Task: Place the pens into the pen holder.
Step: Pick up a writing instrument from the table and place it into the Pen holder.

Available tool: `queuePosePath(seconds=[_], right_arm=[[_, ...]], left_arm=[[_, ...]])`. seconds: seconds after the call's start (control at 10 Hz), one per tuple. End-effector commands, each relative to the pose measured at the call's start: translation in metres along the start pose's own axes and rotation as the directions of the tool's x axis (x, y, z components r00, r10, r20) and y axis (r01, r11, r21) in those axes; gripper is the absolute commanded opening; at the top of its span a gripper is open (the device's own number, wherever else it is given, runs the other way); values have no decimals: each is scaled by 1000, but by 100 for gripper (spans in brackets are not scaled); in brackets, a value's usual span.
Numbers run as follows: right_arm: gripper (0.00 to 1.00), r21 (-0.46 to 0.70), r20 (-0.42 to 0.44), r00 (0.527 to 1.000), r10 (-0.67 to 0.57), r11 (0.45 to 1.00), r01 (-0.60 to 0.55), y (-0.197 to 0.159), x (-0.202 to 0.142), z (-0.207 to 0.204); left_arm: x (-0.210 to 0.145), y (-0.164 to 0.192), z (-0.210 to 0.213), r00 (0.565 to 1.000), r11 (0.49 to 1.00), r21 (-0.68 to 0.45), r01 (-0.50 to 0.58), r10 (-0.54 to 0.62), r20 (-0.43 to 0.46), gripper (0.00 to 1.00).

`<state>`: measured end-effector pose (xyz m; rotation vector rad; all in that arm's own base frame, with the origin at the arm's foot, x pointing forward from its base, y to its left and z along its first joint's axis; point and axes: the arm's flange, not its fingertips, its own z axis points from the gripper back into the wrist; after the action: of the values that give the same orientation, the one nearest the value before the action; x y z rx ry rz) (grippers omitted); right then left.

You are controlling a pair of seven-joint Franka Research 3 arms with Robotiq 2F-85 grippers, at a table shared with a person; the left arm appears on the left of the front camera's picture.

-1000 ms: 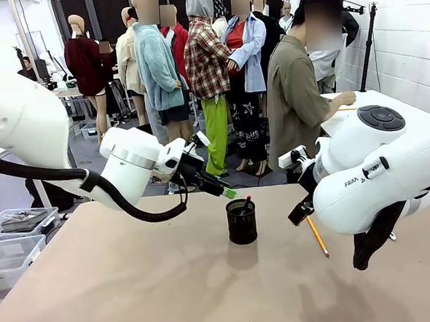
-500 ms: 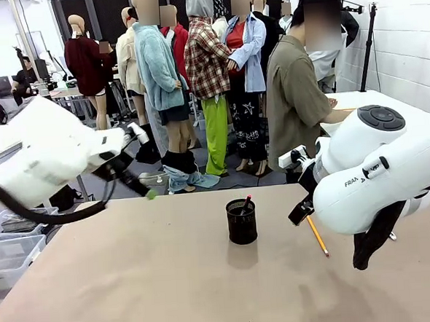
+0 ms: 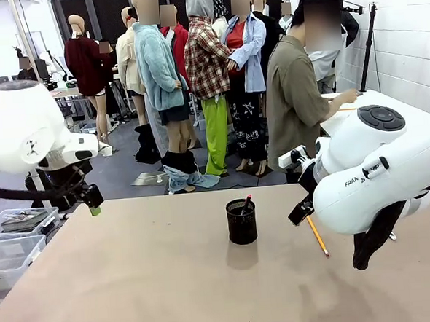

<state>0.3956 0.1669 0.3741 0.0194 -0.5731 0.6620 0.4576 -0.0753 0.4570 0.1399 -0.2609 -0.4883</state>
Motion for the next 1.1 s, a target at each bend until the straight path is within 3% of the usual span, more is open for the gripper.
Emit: queuePosePath(seconds=[0.0, 0.2, 0.4, 0.5, 1.0], right_arm=[[100, 1, -1, 1000, 1, 1000, -1, 1, 0, 0], [100, 1, -1, 1000, 1, 1000, -1, 1, 0, 0], [100, 1, -1, 1000, 1, 1000, -1, 1, 0, 0], [100, 1, -1, 1000, 1, 1000, -1, 1, 0, 0], [100, 1, -1, 1000, 1, 1000, -1, 1, 0, 0]], left_arm=[[12, -3, 4, 993, 997, 16, -76, 77, -85, 92], [4, 4, 6, 976, 985, 82, -154, 164, -140, 92], [3, -1, 2, 957, 979, 40, -199, 203, -206, 92], [-3, 6, 5, 979, 987, 57, -148, 155, -134, 92], [-3, 6, 5, 979, 987, 57, -148, 155, -134, 92]])
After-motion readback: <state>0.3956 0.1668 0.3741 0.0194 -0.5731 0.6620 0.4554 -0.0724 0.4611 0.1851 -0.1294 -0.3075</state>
